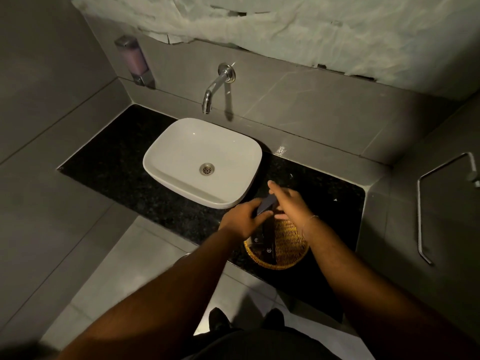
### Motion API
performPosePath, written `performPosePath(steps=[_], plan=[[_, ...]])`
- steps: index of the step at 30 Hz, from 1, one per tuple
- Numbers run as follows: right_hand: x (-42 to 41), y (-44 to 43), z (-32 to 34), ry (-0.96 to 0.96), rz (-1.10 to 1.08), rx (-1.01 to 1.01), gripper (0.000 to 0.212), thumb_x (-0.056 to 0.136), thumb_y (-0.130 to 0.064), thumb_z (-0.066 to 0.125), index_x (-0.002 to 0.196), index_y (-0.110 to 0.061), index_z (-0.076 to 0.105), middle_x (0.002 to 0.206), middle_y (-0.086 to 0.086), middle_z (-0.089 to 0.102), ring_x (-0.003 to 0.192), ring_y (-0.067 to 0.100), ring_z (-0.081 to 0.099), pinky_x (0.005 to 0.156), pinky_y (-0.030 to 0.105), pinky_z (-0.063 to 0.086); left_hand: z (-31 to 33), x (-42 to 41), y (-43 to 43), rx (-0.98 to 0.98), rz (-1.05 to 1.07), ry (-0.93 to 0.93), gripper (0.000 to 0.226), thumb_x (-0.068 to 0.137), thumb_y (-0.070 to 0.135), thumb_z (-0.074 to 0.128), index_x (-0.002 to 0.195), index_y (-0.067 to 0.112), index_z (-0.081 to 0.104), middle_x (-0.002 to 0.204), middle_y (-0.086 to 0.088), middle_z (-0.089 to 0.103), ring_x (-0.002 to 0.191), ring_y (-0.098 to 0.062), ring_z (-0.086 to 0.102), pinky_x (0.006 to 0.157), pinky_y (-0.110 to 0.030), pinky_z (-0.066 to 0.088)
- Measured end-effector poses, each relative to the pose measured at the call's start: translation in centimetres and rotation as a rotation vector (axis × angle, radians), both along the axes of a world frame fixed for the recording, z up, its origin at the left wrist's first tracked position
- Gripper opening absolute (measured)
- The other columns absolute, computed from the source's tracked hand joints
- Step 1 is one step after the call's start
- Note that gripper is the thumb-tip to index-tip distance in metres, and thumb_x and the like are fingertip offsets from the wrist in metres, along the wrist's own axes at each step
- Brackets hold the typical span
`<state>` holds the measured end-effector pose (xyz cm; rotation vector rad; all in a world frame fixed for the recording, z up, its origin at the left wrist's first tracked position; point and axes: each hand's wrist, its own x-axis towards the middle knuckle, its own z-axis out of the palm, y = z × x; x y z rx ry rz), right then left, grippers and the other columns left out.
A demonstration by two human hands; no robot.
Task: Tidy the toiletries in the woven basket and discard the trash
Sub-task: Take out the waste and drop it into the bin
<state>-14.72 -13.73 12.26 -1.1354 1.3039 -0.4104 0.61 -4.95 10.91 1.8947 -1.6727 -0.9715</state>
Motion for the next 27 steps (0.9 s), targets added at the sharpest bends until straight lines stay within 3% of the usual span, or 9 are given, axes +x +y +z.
performPosePath(steps=[3, 6, 11, 14, 16, 19, 21, 24, 27], plan=[[-0.2, 0.3, -0.6, -0.047, -0.076, 0.141, 0.053, 0.083, -0.061, 0.073, 0.106, -0.014, 0.073, 0.105, 0.011, 0.077, 0.088, 0.024, 0.077, 0.058, 0.032, 0.063, 1.5, 0.1, -0.2, -0.079, -0.202, -0.339, 0.049, 0.103, 0.059, 0.058, 0.150, 0.043, 0.054, 0.120, 0.001, 0.077, 0.111, -0.026, 0.074, 0.078, -0.037, 0.054], [-0.8, 1.0, -1.6, -0.113, -0.144, 0.277, 0.049, 0.084, -0.056, 0.075, 0.108, -0.014, 0.071, 0.100, 0.012, 0.080, 0.082, 0.023, 0.079, 0.062, 0.035, 0.064, 3.9, -0.2, -0.9, -0.091, -0.324, -0.561, 0.054, 0.101, 0.055, 0.064, 0.152, 0.043, 0.052, 0.117, -0.003, 0.078, 0.106, -0.028, 0.076, 0.073, -0.035, 0.047], [-1.5, 3.2, -3.6, -0.306, -0.181, 0.549, 0.033, 0.094, -0.038, 0.070, 0.116, -0.014, 0.070, 0.117, 0.014, 0.075, 0.106, 0.026, 0.070, 0.063, 0.033, 0.064, 7.4, -1.9, -2.1, 0.156, -0.480, -0.787, 0.051, 0.097, 0.050, 0.075, 0.144, 0.037, 0.060, 0.115, -0.002, 0.075, 0.105, -0.028, 0.075, 0.076, -0.040, 0.051], [-1.3, 4.7, -4.5, -0.330, -0.202, 0.637, 0.024, 0.098, -0.032, 0.065, 0.109, -0.012, 0.071, 0.094, 0.013, 0.081, 0.084, 0.025, 0.078, 0.057, 0.031, 0.063, 8.7, -3.4, -2.7, 0.282, -0.488, -0.899, 0.045, 0.095, 0.050, 0.079, 0.133, 0.028, 0.072, 0.091, 0.002, 0.066, 0.087, -0.023, 0.065, 0.074, -0.037, 0.047], [-1.1, 5.1, -4.6, -0.323, -0.215, 0.681, 0.023, 0.099, -0.033, 0.063, 0.102, -0.012, 0.071, 0.080, 0.012, 0.081, 0.068, 0.024, 0.079, 0.052, 0.030, 0.062, 8.9, -4.0, -2.9, 0.281, -0.481, -0.953, 0.040, 0.096, 0.046, 0.079, 0.124, 0.018, 0.075, 0.081, 0.001, 0.060, 0.081, -0.022, 0.062, 0.074, -0.037, 0.047], [-1.3, 5.0, -4.7, -0.348, -0.224, 0.691, 0.025, 0.097, -0.036, 0.066, 0.100, -0.012, 0.072, 0.078, 0.010, 0.081, 0.065, 0.022, 0.079, 0.053, 0.029, 0.062, 9.0, -4.1, -3.0, 0.273, -0.465, -0.955, 0.042, 0.094, 0.046, 0.081, 0.121, 0.015, 0.076, 0.075, 0.002, 0.057, 0.078, -0.021, 0.061, 0.071, -0.038, 0.046], [-1.6, 4.9, -4.6, -0.352, -0.193, 0.679, 0.028, 0.093, -0.041, 0.070, 0.099, -0.014, 0.075, 0.084, 0.010, 0.081, 0.073, 0.021, 0.078, 0.065, 0.032, 0.065, 9.1, -3.7, -3.1, 0.284, -0.457, -0.951, 0.048, 0.088, 0.050, 0.085, 0.121, 0.016, 0.075, 0.080, 0.002, 0.060, 0.081, -0.022, 0.062, 0.071, -0.039, 0.045], [-2.0, 5.0, -4.4, -0.343, -0.155, 0.685, 0.032, 0.083, -0.046, 0.076, 0.089, -0.016, 0.083, 0.089, 0.010, 0.082, 0.086, 0.022, 0.074, 0.086, 0.036, 0.059, 8.8, -3.3, -3.0, 0.295, -0.449, -0.954, 0.052, 0.086, 0.054, 0.086, 0.122, 0.017, 0.075, 0.074, 0.003, 0.056, 0.080, -0.021, 0.062, 0.072, -0.039, 0.044], [-2.2, 5.4, -4.4, -0.287, -0.115, 0.721, 0.041, 0.084, -0.053, 0.072, 0.100, -0.017, 0.081, 0.089, 0.008, 0.082, 0.090, 0.022, 0.072, 0.071, 0.037, 0.063, 8.7, -3.1, -2.9, 0.314, -0.457, -0.947, 0.054, 0.085, 0.055, 0.087, 0.123, 0.018, 0.074, 0.073, 0.003, 0.053, 0.082, -0.022, 0.060, 0.075, -0.041, 0.044]])
